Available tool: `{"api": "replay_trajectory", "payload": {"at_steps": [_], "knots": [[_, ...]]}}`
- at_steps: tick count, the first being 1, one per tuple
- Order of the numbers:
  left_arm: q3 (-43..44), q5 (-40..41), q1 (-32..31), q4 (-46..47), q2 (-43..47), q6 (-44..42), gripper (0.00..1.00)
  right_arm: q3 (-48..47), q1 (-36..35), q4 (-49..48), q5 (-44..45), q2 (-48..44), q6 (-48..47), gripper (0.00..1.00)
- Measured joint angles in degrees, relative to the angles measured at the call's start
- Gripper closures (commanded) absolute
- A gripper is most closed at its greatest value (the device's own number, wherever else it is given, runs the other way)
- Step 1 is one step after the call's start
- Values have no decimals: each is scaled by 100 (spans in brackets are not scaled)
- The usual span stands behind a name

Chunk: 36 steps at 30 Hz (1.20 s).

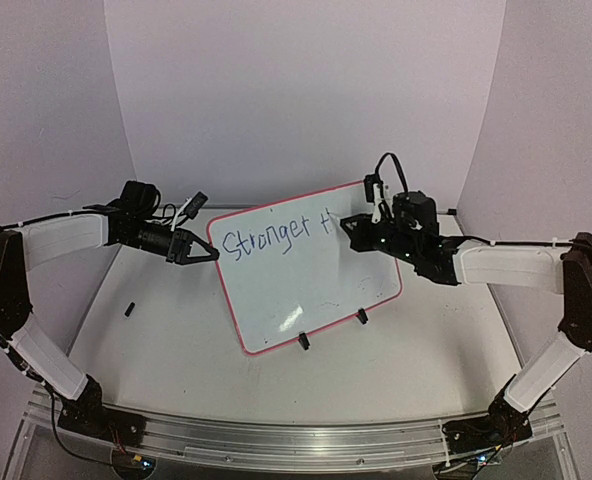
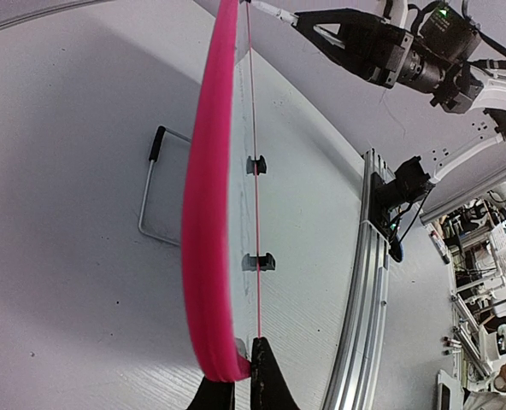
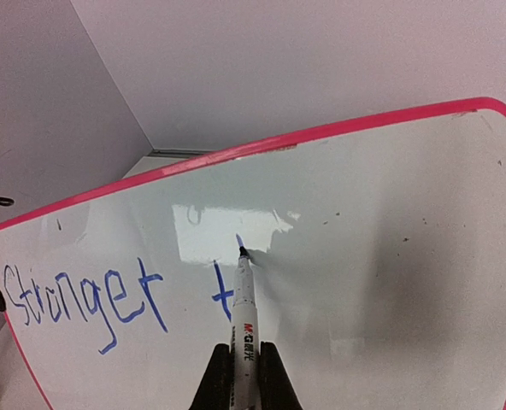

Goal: Write a sentence on the whiteboard
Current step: Write on the whiteboard with the whiteboard.

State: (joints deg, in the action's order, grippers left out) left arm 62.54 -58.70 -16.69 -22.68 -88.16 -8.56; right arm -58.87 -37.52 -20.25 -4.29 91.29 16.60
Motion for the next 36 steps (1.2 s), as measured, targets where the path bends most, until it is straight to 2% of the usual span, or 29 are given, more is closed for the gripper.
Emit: {"api": "replay_trajectory", "payload": {"at_steps": [14,36], "knots": [[2,-9,4,0,-4,37,100,713,0,-26,-26,-315,240,100],[2,-11,2,0,-11,0,100,415,0,-162,28,-151,251,100]]}}
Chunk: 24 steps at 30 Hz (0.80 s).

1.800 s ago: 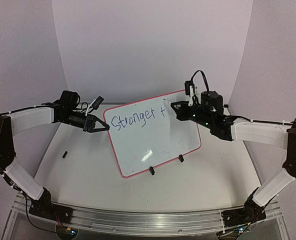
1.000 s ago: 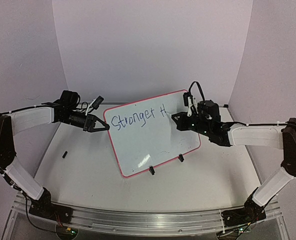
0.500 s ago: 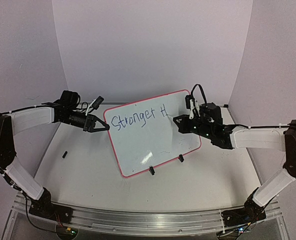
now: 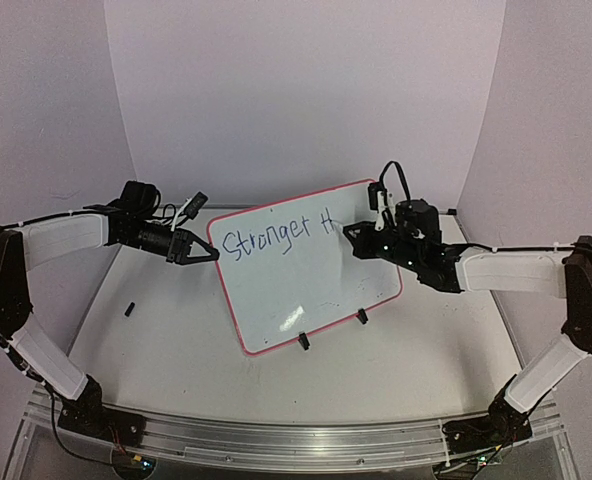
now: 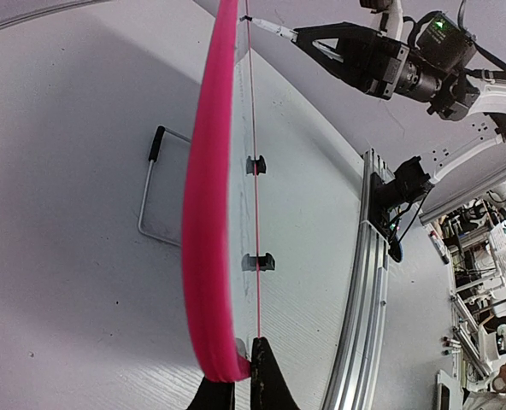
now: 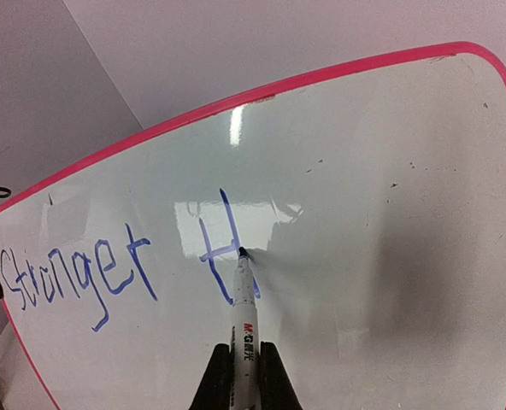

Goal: Write a sentence on the whiteboard
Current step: Write on the whiteboard with the whiteboard.

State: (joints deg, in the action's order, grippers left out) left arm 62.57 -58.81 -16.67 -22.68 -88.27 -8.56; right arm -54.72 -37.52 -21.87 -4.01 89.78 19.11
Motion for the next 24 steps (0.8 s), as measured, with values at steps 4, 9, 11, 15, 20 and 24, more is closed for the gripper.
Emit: {"api": "replay_trajectory", "payload": {"at_steps": [4,9,11,15,20,24], "knots": [[0,-2,0,0,0,4,100,-4,0,4,109,11,4,100],[0,-4,2,0,0,4,100,-4,0,7,310,11,7,100],[0,-4,2,0,0,7,100,-4,0,7,339,11,9,100],[0,-4,2,0,0,7,100,-4,0,7,341,11,9,100],[0,-7,2,0,0,4,100,4,0,4,339,11,24,100],[0,-7,2,0,-2,4,100,133,0,4,315,-57,68,100]]}}
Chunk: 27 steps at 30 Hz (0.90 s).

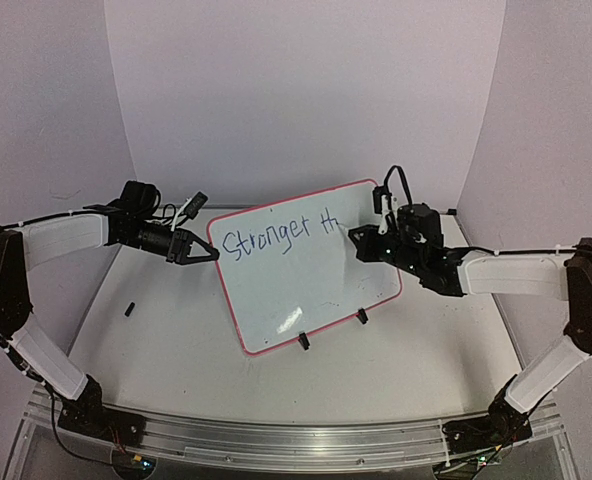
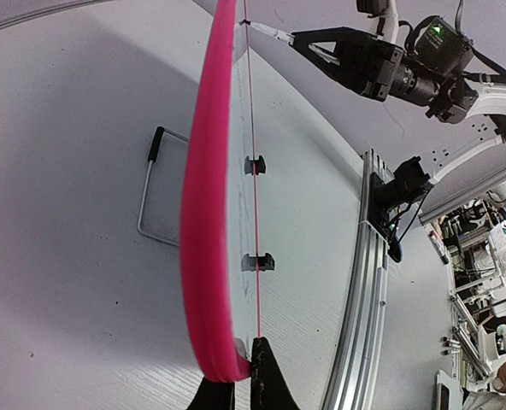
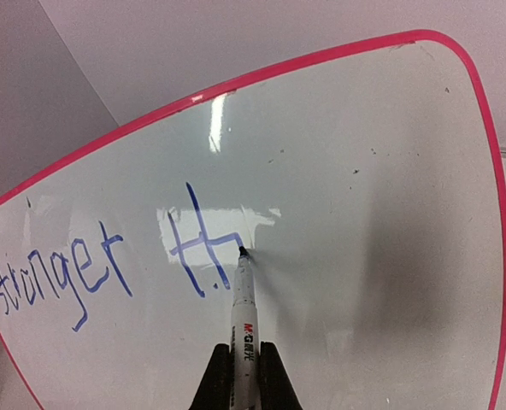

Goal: Write a sentence on the whiteboard
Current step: Write on the whiteboard with the whiteboard.

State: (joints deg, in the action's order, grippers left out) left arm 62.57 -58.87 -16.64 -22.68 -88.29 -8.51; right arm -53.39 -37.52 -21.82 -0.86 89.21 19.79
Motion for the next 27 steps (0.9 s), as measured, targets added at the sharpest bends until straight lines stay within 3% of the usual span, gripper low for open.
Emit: {"api": "replay_trajectory", "payload": {"at_steps": [14,27], "knots": [[0,0,-2,2,-2,-9,100,197,0,81,-26,-586,7,100],[0,0,-2,2,0,-9,100,87,149,94,-28,-284,-39,100]]}}
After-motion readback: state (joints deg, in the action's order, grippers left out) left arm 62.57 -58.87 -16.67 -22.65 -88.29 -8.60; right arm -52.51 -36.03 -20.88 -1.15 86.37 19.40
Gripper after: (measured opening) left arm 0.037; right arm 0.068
